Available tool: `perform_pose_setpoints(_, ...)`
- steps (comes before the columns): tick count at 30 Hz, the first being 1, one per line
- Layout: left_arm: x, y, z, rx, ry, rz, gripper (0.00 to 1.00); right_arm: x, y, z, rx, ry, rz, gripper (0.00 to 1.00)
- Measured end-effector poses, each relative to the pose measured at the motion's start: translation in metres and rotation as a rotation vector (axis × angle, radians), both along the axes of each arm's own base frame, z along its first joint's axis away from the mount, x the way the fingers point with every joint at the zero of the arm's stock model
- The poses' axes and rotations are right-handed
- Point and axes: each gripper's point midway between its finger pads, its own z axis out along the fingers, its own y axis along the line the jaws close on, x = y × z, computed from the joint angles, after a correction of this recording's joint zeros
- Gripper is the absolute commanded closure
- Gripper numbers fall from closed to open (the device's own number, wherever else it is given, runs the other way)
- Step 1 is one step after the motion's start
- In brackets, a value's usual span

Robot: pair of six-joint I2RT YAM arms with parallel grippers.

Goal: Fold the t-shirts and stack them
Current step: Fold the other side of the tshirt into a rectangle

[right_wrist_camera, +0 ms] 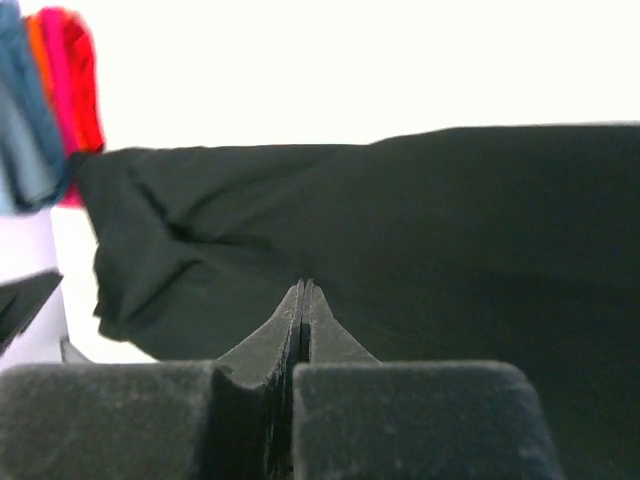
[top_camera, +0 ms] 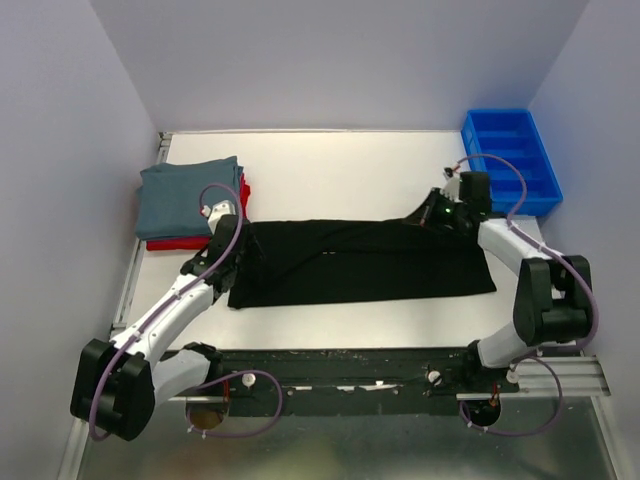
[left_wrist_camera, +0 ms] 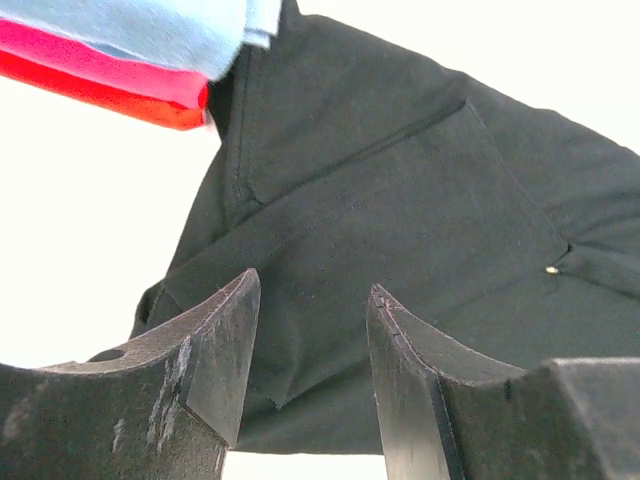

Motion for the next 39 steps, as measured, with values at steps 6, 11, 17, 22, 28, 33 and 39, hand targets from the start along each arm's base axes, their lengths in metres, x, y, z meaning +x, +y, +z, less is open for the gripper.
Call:
perform_pose_setpoints(6, 0.013, 0.014, 0.006, -0.023, -0.035, 0.057, 0.41, 0.010, 0.100, 0.013, 0.080, -0.029, 0.304, 0.75)
perform_pose_setpoints(11, 0.031, 0.012, 0.005, -0.041, -0.025, 0.061, 0.43, 0.013, 0.170, 0.021, 0.124, -0.049, 0.484, 0.66)
perform_pose_setpoints(17, 0.065, -0.001, 0.012, -0.050, -0.021, 0.051, 0.56, 0.024, 0.231, 0.021, 0.163, -0.063, 0.609, 0.61)
perform_pose_setpoints(22, 0.089, -0.007, 0.014, -0.044, -0.026, 0.053, 0.73, 0.035, 0.268, 0.004, 0.185, -0.046, 0.659, 0.58)
perform_pose_setpoints(28, 0.115, -0.011, -0.013, -0.007, 0.050, 0.050, 0.91, 0.038, 0.291, -0.021, 0.202, 0.006, 0.685, 0.58)
perform_pose_setpoints(33, 0.120, -0.008, -0.041, 0.021, 0.134, 0.053, 0.91, 0.039, 0.302, -0.030, 0.212, 0.019, 0.699, 0.58)
perform_pose_setpoints(39, 0.117, 0.005, -0.051, 0.038, 0.165, 0.070, 0.92, 0.029, 0.312, -0.046, 0.217, 0.056, 0.725, 0.59)
